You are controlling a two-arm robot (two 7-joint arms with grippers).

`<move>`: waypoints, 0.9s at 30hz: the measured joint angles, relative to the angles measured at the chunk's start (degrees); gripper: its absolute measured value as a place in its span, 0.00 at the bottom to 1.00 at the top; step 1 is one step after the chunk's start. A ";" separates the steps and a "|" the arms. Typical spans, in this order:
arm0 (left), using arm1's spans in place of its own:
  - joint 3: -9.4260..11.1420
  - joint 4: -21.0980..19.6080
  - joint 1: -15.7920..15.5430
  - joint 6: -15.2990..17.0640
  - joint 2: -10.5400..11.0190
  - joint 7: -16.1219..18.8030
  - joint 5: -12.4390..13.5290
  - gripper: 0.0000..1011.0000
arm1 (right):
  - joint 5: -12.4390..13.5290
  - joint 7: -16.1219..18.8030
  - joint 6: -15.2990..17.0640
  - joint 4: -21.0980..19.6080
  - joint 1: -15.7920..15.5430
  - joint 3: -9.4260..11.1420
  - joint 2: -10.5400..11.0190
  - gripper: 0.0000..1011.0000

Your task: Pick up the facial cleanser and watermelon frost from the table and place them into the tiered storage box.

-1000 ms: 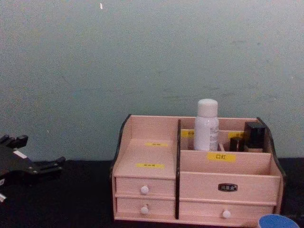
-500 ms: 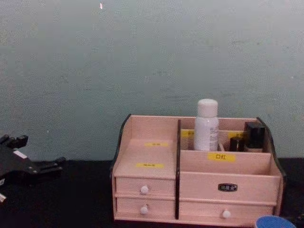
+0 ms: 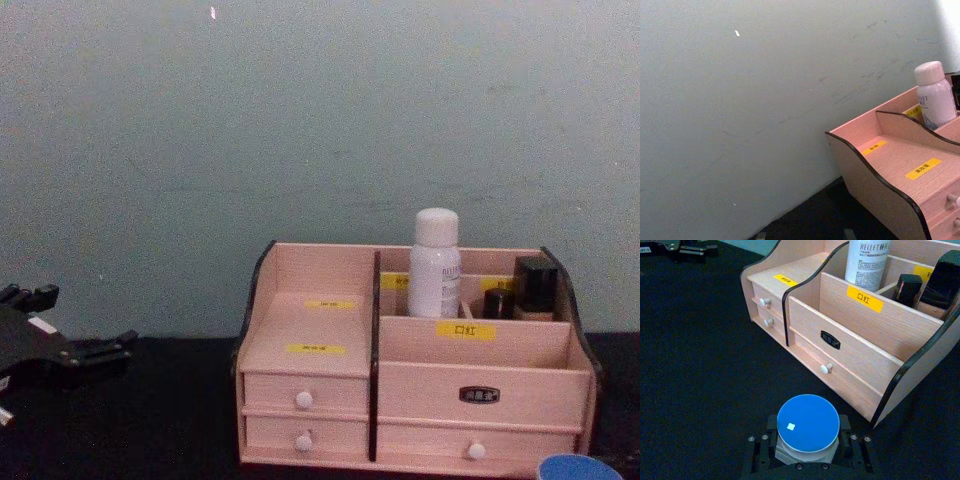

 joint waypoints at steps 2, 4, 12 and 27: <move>0.00 0.00 0.00 0.00 0.00 0.00 0.00 0.99 | 0.00 0.00 0.00 0.00 0.00 0.00 0.00 0.70; 0.00 0.00 0.00 0.00 0.00 0.00 0.00 0.99 | -0.02 0.14 -0.27 0.00 -0.03 -0.04 0.10 0.70; 0.00 0.00 0.00 0.00 0.00 0.00 0.00 0.99 | 0.85 2.93 -1.60 -0.80 0.15 -0.44 1.34 0.70; 0.00 0.00 0.00 0.00 0.00 0.00 0.00 0.99 | 2.86 4.96 -1.74 -2.31 4.92 -2.61 0.60 0.70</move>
